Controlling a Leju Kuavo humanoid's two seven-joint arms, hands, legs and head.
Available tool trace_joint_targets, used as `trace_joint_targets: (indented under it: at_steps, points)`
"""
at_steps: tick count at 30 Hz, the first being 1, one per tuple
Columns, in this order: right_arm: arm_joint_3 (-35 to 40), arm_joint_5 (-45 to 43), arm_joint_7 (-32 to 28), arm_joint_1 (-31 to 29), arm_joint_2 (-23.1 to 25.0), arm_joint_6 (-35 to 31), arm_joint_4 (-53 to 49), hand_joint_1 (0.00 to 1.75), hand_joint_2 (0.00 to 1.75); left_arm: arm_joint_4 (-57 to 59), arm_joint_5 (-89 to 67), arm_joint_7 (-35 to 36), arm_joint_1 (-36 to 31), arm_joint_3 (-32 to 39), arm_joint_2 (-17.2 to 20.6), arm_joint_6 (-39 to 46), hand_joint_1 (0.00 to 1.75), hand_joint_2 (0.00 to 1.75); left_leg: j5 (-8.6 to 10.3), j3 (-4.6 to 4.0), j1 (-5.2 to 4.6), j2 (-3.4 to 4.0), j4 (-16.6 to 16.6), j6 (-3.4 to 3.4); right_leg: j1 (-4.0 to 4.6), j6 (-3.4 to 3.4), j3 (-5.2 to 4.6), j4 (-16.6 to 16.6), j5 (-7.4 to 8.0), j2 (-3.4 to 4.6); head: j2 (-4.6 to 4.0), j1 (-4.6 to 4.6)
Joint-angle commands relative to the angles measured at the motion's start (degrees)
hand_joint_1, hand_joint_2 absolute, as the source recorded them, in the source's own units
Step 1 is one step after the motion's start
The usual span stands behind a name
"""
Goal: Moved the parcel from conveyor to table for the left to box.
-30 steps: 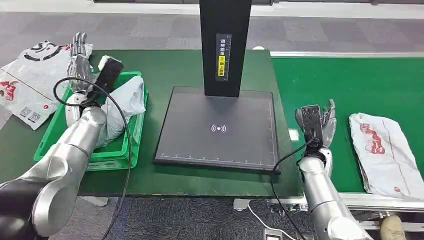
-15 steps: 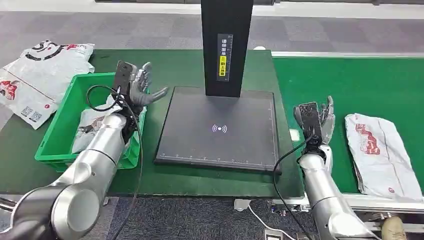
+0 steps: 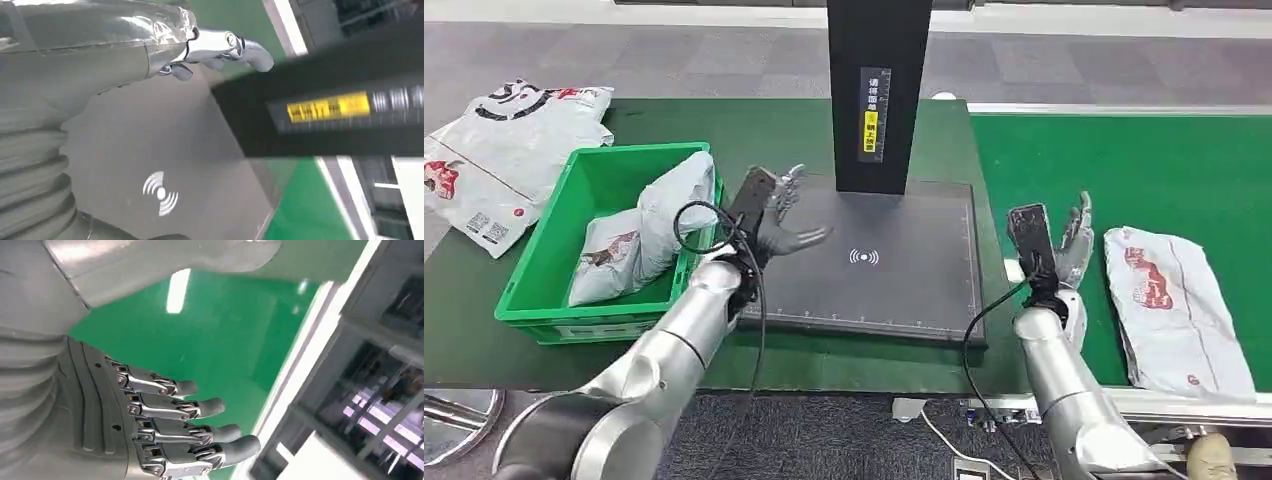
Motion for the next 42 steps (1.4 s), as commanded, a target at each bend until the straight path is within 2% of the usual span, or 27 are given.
trace_joint_targets:
  at_steps: [1,2,4,6,17,21,24,27,32,35,38,40,42]
  points:
    - [-16.43,29.94,10.83,2.12,-3.58,-2.42,0.98,0.0,1.75,2.6,5.02,0.39,1.84,-11.97,-2.71,3.35,0.0,1.75,0.0,0.16,-0.01,-0.3,-0.09,0.0,-0.01,-0.01,0.23,-0.09,-0.08,-0.22,0.0,0.0]
    - [-16.43,29.94,10.83,2.12,-3.58,-2.42,0.98,0.0,1.75,2.6,5.02,0.39,1.84,-11.97,-2.71,3.35,0.0,1.75,0.01,0.11,0.0,-0.27,-0.07,0.0,-0.01,-0.01,0.18,-0.08,-0.07,-0.21,0.02,0.0]
    - [-22.34,38.19,13.06,3.21,-3.87,-2.42,0.08,0.0,1.75,2.55,4.28,-0.53,2.19,-14.08,-2.59,6.76,0.0,1.75,-0.02,0.25,0.02,-0.29,-0.12,-0.01,0.01,-0.04,0.33,-0.15,-0.09,-0.17,0.02,0.0]
    - [-24.28,41.04,14.82,3.53,-4.41,-2.42,0.3,0.0,1.75,2.63,4.97,-0.38,2.41,-14.18,-2.45,6.35,0.0,1.75,-0.03,0.09,0.0,-0.25,-0.05,0.04,0.0,-0.01,0.17,-0.08,-0.06,-0.17,0.0,0.0]
    - [-24.28,41.04,14.82,3.53,-4.41,-2.42,0.3,0.0,1.75,2.63,4.97,-0.38,2.41,-14.18,-2.45,6.35,0.0,1.75,-0.06,0.11,0.02,0.01,-0.05,0.02,0.02,-0.03,0.11,-0.07,-0.03,0.12,0.02,0.0]
    - [-26.9,48.18,21.91,5.01,-6.12,-2.42,3.67,0.0,1.75,2.42,5.76,-0.58,2.56,-15.68,-1.84,7.65,0.0,1.75,-0.11,0.32,0.03,0.03,-0.13,0.02,0.03,-0.04,0.3,-0.15,-0.06,0.2,0.0,0.0]
    - [-26.25,50.24,27.31,3.81,-8.01,-2.42,13.19,0.0,1.75,2.18,7.25,-0.81,2.64,-16.29,-1.16,8.58,0.0,1.75,-0.07,0.18,0.05,-0.05,-0.08,0.03,0.05,-0.02,0.19,-0.11,-0.05,0.03,0.02,0.0]
    - [-24.02,53.14,34.86,3.51,-8.71,3.4,16.05,0.0,1.75,1.83,8.17,-1.16,2.73,-16.47,-0.7,8.72,0.0,1.75,-0.11,0.28,0.06,-0.01,-0.12,0.04,0.06,-0.02,0.32,-0.19,-0.04,0.08,0.0,0.0]
    - [-24.02,53.14,34.86,3.51,-8.71,3.4,16.05,0.0,1.75,1.83,8.17,-1.16,2.73,-16.47,-0.7,8.72,0.0,1.75,-0.12,0.23,0.04,0.09,-0.1,0.02,0.03,-0.04,0.23,-0.13,-0.02,0.22,0.02,0.02]
    - [-21.18,56.77,41.63,3.62,-8.89,12.16,16.48,0.0,1.75,1.47,8.39,-1.35,2.75,-17.07,-0.44,9.59,0.0,1.75,-0.14,0.28,0.05,0.09,-0.1,0.01,0.05,-0.05,0.28,-0.14,-0.04,0.24,0.0,0.0]
    - [-16.79,59.46,47.56,4.59,-9.06,25.02,17.45,0.0,1.75,1.27,9.13,-1.07,2.63,-17.24,0.12,9.57,0.0,1.75,-0.14,0.25,0.06,0.13,-0.1,0.02,0.05,-0.04,0.23,-0.12,-0.03,0.26,0.02,0.0]
    - [-13.9,59.46,49.38,4.49,-9.22,31.86,18.04,0.0,1.75,1.39,9.1,-0.37,2.05,-17.84,0.09,10.14,0.0,1.75,-0.13,0.18,0.07,0.11,-0.07,0.03,0.07,-0.03,0.19,-0.1,-0.03,0.22,0.0,0.02]
    - [-12.36,59.46,49.9,4.75,-9.02,35.06,18.29,0.0,1.75,1.36,9.45,-0.01,1.81,-17.88,0.07,10.37,0.0,1.75,-0.12,0.12,0.05,0.13,-0.04,0.04,0.05,-0.02,0.11,-0.06,-0.02,0.22,0.02,0.0]
